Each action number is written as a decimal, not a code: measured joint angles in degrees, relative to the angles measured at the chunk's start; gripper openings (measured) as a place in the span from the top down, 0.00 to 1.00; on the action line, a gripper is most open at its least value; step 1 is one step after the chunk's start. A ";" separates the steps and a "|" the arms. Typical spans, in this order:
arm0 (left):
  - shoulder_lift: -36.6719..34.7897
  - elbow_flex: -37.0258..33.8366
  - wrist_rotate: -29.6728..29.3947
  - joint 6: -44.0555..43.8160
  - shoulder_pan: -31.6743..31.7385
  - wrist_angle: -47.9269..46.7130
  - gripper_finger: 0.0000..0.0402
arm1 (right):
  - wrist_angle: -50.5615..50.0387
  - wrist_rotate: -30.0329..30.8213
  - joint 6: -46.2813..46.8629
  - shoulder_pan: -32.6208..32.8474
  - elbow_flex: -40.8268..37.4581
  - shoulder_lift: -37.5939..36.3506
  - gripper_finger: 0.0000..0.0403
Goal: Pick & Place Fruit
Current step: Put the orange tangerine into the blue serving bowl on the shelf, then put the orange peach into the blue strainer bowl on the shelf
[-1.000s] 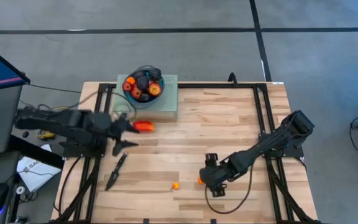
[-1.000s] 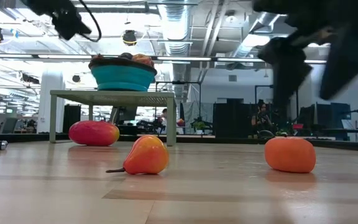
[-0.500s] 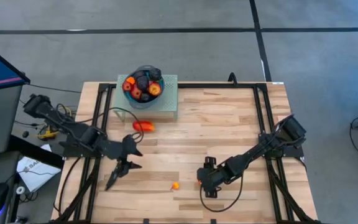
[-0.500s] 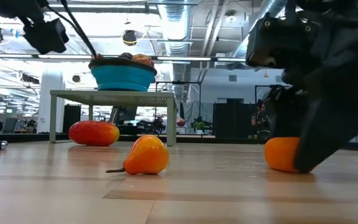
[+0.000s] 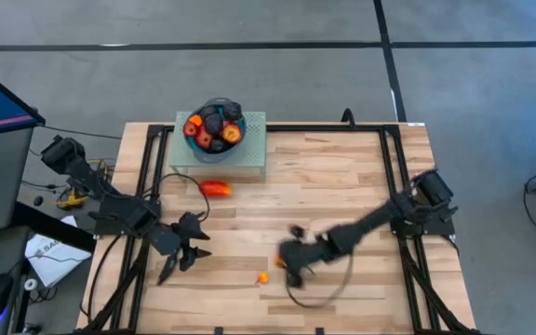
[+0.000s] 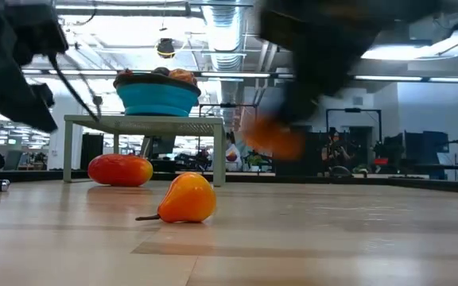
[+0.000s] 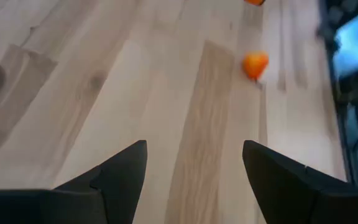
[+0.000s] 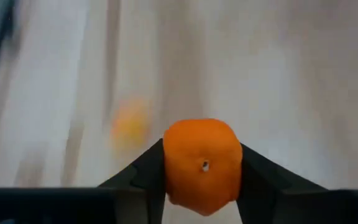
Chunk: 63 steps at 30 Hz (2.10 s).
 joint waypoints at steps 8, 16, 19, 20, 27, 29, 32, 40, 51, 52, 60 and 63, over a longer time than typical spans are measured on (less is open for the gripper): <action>-0.04 -11.36 -7.75 1.80 -0.36 25.42 0.36 | 13.48 -2.62 -23.86 -18.95 19.31 0.67 0.59; -0.07 -11.73 -8.19 3.98 -0.35 30.87 0.36 | 9.82 -12.83 -29.81 -32.87 42.12 10.33 0.64; -0.07 -11.72 -9.74 5.77 -0.20 32.23 0.36 | 8.06 -13.67 -29.35 -34.32 50.86 17.69 0.60; -0.07 -11.72 -10.34 6.42 -0.20 32.84 0.36 | 5.73 -13.85 -28.97 -34.59 53.36 19.75 0.59; -0.09 -11.72 -10.97 7.00 -0.18 33.54 0.36 | -1.27 -12.03 -28.32 -35.22 67.79 31.07 0.55; -0.09 -11.72 -10.98 6.96 -0.16 33.61 0.36 | -2.19 -11.60 -27.70 -35.19 70.31 33.47 0.56; -0.09 -11.72 -10.96 6.84 -0.17 33.92 0.36 | -3.38 -11.57 -26.49 -35.44 71.87 34.48 0.56; -0.09 -11.72 -10.96 6.71 -0.18 34.87 0.36 | -3.46 -11.25 -26.02 -35.49 71.61 33.92 0.51; -0.09 -11.72 -10.94 6.74 -0.16 35.60 0.36 | -2.28 -7.75 -27.23 -35.45 71.67 33.85 0.41; -0.09 -11.72 -10.94 6.75 -0.17 35.58 0.36 | -2.54 -7.75 -27.49 -35.43 71.96 33.66 0.41; -0.10 -11.70 -10.29 9.40 -0.18 35.53 0.36 | -9.37 -2.93 -38.64 -31.01 72.29 26.36 0.41; -0.11 -11.03 -8.24 12.13 -0.18 35.46 0.36 | -18.36 1.13 -44.39 -27.72 72.31 22.41 0.44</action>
